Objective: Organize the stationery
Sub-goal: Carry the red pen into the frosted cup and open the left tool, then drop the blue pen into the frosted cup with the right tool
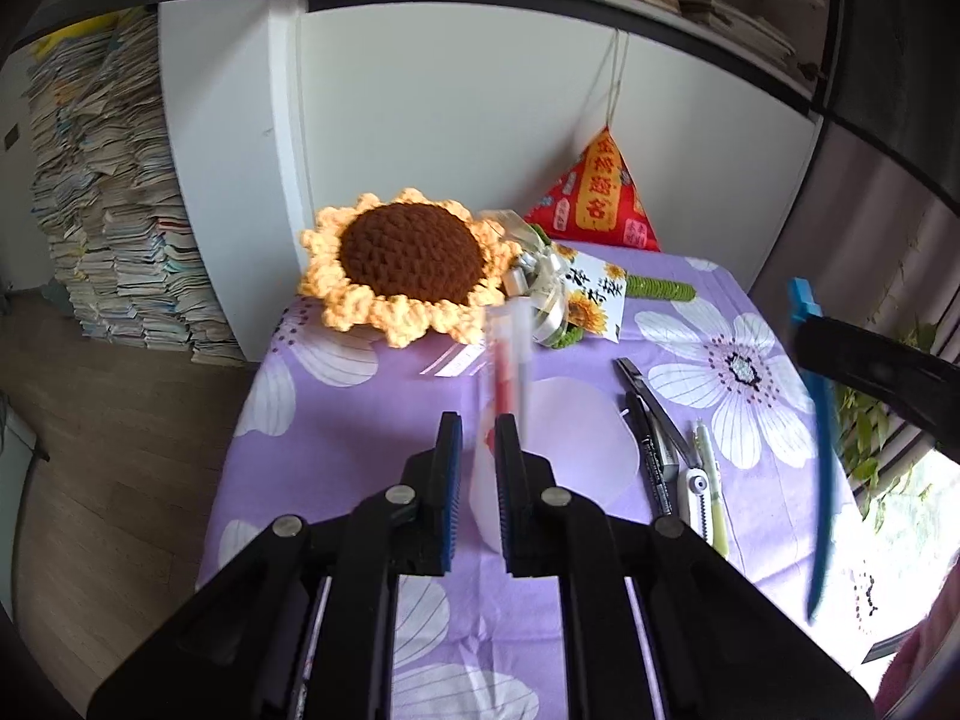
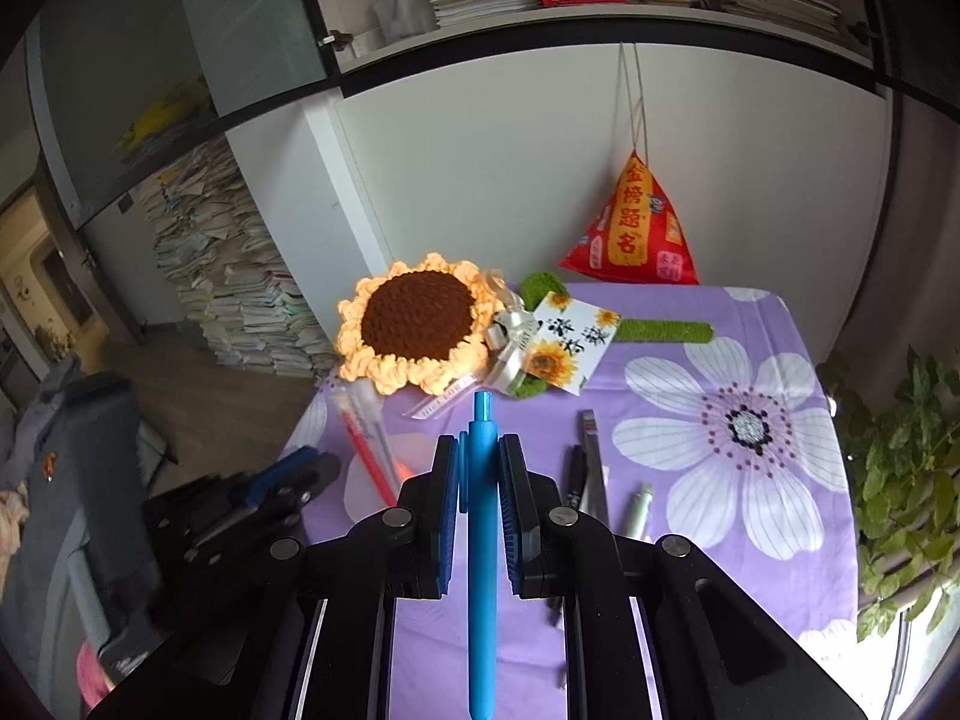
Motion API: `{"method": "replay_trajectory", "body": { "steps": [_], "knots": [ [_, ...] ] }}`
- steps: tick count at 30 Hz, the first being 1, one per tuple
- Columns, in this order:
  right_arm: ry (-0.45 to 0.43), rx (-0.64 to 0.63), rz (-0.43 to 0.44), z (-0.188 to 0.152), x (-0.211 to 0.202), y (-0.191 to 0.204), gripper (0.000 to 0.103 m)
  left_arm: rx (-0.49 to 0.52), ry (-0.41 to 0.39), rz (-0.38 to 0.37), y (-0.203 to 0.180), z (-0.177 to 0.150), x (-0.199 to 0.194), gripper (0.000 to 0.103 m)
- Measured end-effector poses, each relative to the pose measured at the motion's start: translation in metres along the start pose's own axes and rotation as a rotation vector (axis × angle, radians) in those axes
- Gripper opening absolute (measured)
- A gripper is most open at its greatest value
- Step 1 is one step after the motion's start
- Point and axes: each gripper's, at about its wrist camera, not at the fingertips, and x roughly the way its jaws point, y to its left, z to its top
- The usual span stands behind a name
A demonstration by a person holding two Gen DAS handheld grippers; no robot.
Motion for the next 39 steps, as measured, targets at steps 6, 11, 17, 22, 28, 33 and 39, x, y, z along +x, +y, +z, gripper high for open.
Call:
{"method": "replay_trajectory", "body": {
  "steps": [6,11,17,22,28,33,39],
  "knots": [
    [-0.012,-0.008,0.009,0.017,0.028,0.018,0.014,-0.038,-0.03,0.021,0.022,-0.013,-0.024,0.011],
    [-0.057,-0.006,0.038,0.034,0.048,0.033,0.014,-0.082,-0.022,0.04,0.04,-0.025,-0.028,0.011],
    [-0.149,0.029,0.026,0.041,0.075,0.042,0.014,-0.106,0.007,0.057,0.052,-0.031,-0.023,0.011],
    [-0.19,0.056,-0.012,0.034,0.091,0.039,0.014,-0.103,0.026,0.051,0.055,-0.034,-0.017,0.011],
    [-0.14,0.064,-0.027,0.02,0.098,0.027,0.014,-0.111,0.045,0.025,0.053,-0.035,-0.008,0.011],
    [-0.108,0.043,-0.034,0.008,0.096,0.021,0.014,-0.087,0.058,-0.003,0.043,-0.035,-0.003,0.011],
    [-0.075,0.04,-0.013,0.001,0.094,0.019,0.014,-0.062,0.072,-0.008,0.033,-0.038,-0.001,0.011]
  ]
}}
